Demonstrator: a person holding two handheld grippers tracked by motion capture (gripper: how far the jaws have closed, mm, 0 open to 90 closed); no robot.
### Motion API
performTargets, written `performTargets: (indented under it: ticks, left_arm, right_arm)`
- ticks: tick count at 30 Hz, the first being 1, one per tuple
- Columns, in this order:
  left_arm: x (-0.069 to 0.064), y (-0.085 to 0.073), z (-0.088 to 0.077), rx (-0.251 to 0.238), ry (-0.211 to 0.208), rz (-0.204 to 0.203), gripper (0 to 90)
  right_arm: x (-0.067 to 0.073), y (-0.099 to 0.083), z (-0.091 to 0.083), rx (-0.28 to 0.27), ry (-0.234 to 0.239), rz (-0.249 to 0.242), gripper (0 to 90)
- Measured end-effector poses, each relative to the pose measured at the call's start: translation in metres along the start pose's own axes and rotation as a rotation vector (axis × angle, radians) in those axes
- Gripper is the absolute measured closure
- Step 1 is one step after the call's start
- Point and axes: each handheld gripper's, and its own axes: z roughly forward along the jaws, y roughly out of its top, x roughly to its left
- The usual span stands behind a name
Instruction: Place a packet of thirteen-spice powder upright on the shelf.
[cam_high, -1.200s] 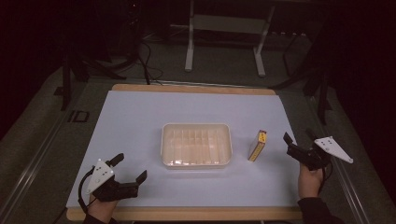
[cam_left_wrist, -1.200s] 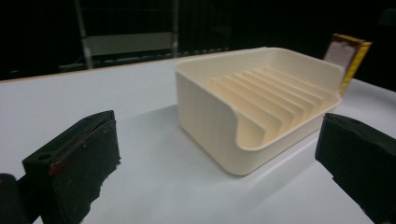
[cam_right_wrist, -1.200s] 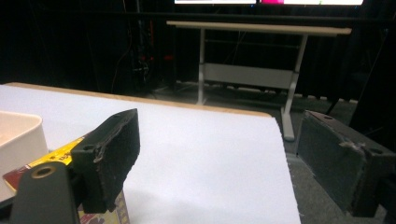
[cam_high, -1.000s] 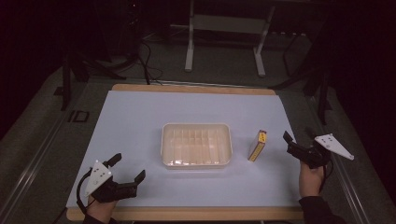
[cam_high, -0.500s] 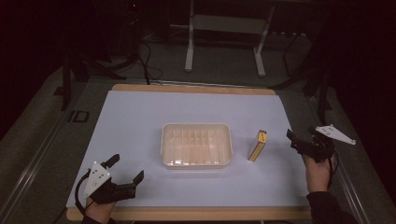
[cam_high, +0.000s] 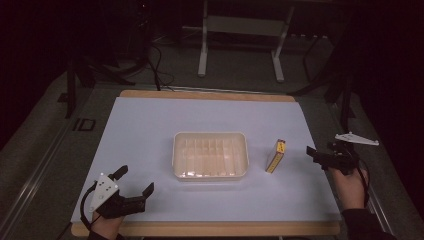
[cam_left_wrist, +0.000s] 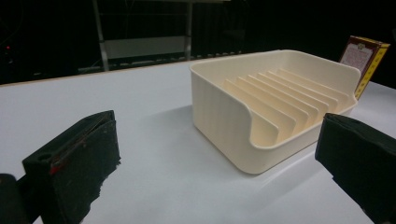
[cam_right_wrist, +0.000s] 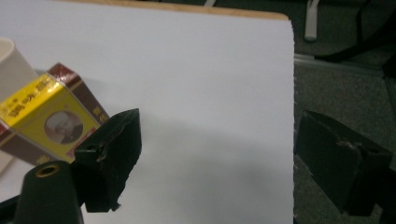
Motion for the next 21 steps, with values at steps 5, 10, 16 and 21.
performTargets:
  ticks: [5,10,16,21]
  left_arm:
    - [-0.001,0.000,0.000,0.001,-0.007,0.005,0.0]
    - [-0.001,0.000,0.001,0.003,-0.013,0.016,0.0]
    - [-0.003,-0.001,0.003,0.027,-0.008,0.037,0.0]
    - [-0.002,-0.001,0.003,0.029,0.002,0.036,0.0]
  right_arm:
    - [-0.001,0.002,-0.002,0.078,0.030,-0.019,15.0]
    - [0.000,0.003,-0.003,0.163,0.080,-0.045,14.6]
    - [0.002,0.003,0.000,0.273,0.123,-0.088,14.6]
    - [0.003,-0.002,0.007,0.407,0.176,-0.099,14.5]
